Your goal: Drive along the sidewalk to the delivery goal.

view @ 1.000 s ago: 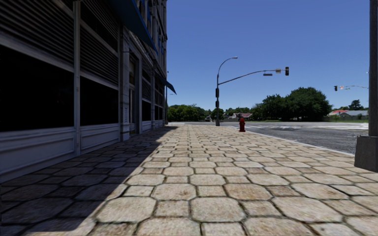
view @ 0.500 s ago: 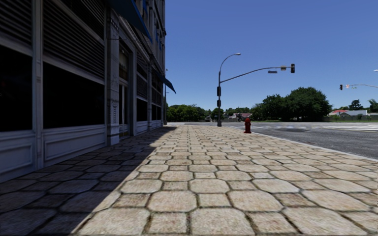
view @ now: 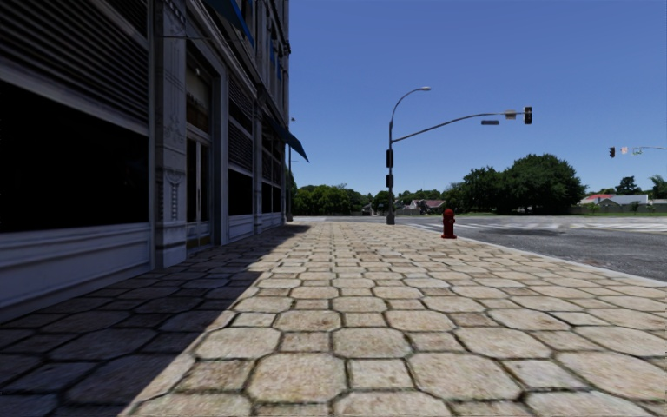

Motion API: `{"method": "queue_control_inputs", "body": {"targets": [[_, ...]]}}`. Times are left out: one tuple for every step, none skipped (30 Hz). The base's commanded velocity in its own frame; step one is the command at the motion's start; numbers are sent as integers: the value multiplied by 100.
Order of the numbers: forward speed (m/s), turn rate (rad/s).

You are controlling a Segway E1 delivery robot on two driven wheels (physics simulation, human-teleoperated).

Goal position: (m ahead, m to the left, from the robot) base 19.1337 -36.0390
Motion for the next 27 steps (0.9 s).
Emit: {"method": "queue_control_inputs", "body": {"targets": [[200,0],[200,0],[200,0],[200,0],[200,0],[200,0],[200,0],[200,0],[200,0],[200,0],[200,0],[200,0],[200,0],[200,0],[200,0],[200,0],[200,0],[200,0],[200,0],[200,0],[200,0],[200,0],[200,0],[200,0],[200,0],[200,0],[200,0]]}}
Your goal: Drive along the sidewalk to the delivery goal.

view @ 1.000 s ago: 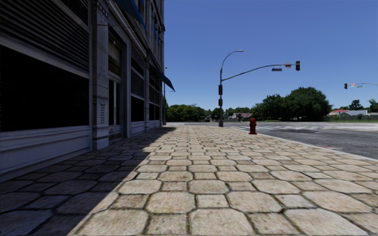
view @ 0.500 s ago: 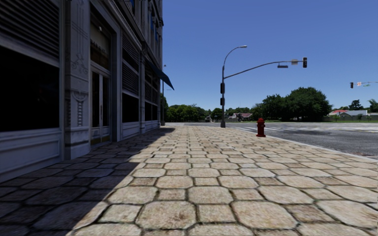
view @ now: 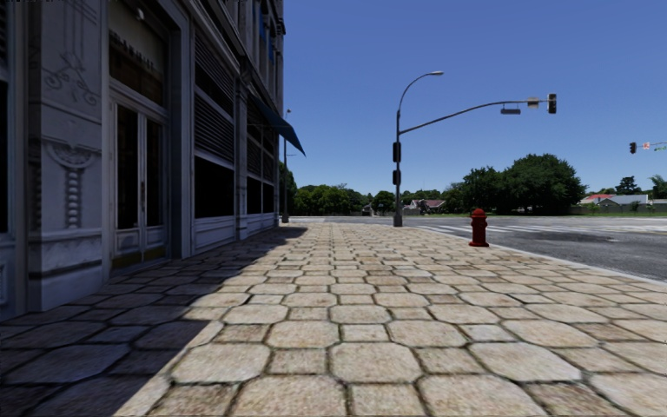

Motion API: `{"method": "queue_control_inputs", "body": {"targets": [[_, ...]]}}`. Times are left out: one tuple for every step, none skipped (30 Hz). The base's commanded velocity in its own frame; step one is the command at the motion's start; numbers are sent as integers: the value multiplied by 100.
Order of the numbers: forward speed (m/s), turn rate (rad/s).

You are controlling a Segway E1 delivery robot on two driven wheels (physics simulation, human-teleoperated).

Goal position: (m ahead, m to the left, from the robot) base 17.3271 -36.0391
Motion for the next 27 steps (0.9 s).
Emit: {"method": "queue_control_inputs", "body": {"targets": [[200,0],[200,0],[200,0],[200,0],[200,0],[200,0],[200,0],[200,0],[200,0],[200,0],[200,0],[200,0],[200,0],[200,0],[200,0],[200,0],[200,0],[200,0],[200,0],[200,0],[200,0],[200,0],[200,0],[200,0],[200,0],[200,0],[200,0]]}}
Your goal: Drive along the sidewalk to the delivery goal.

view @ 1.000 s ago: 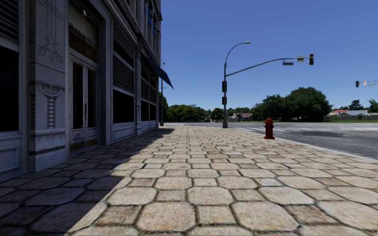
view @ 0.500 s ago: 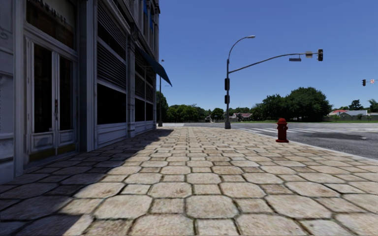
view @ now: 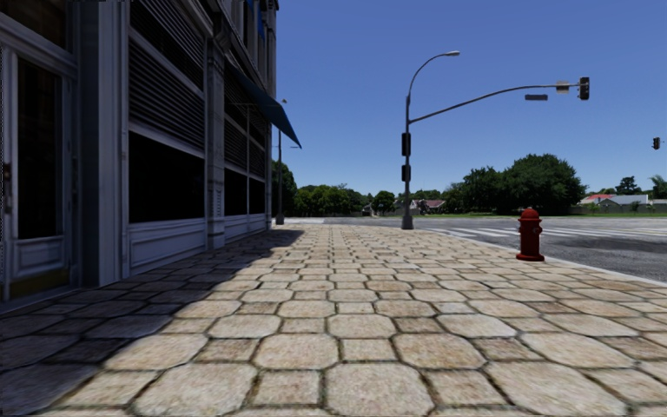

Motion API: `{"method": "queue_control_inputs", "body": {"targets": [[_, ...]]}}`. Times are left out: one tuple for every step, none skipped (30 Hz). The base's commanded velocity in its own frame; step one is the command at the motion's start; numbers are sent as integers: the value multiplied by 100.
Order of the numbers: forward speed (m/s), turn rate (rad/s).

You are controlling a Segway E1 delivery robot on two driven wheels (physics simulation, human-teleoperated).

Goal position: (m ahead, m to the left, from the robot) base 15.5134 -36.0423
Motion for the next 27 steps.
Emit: {"method": "queue_control_inputs", "body": {"targets": [[200,0],[200,0],[200,0],[200,0],[200,0],[200,0],[200,0],[200,0],[200,0],[200,0],[200,0],[200,0],[200,0],[200,0],[200,0],[200,0],[200,0],[200,0],[200,0],[200,0],[200,0],[200,0],[200,0],[200,0],[200,0],[200,0],[200,0]]}}
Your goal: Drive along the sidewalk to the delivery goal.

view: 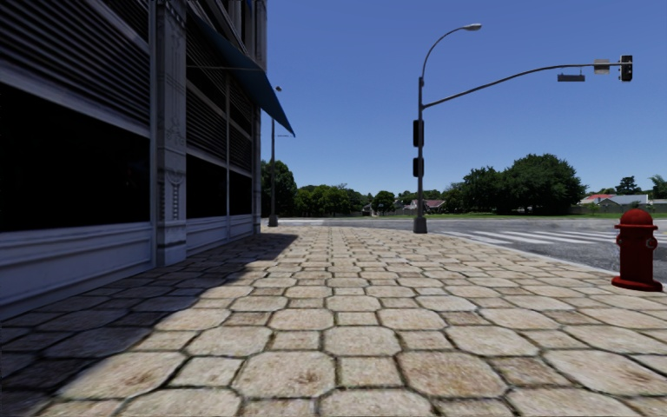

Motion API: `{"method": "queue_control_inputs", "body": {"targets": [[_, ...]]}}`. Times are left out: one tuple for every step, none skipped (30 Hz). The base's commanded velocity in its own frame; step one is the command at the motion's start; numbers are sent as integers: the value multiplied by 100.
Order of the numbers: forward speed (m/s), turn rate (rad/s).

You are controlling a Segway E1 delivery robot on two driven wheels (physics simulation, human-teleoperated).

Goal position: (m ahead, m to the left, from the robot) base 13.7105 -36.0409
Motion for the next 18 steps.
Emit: {"method": "queue_control_inputs", "body": {"targets": [[200,0],[200,0],[200,0],[200,0],[200,0],[200,0],[200,0],[200,0],[200,0],[200,0],[200,0],[200,0],[200,0],[200,0],[200,0],[200,0],[200,0],[200,0]]}}
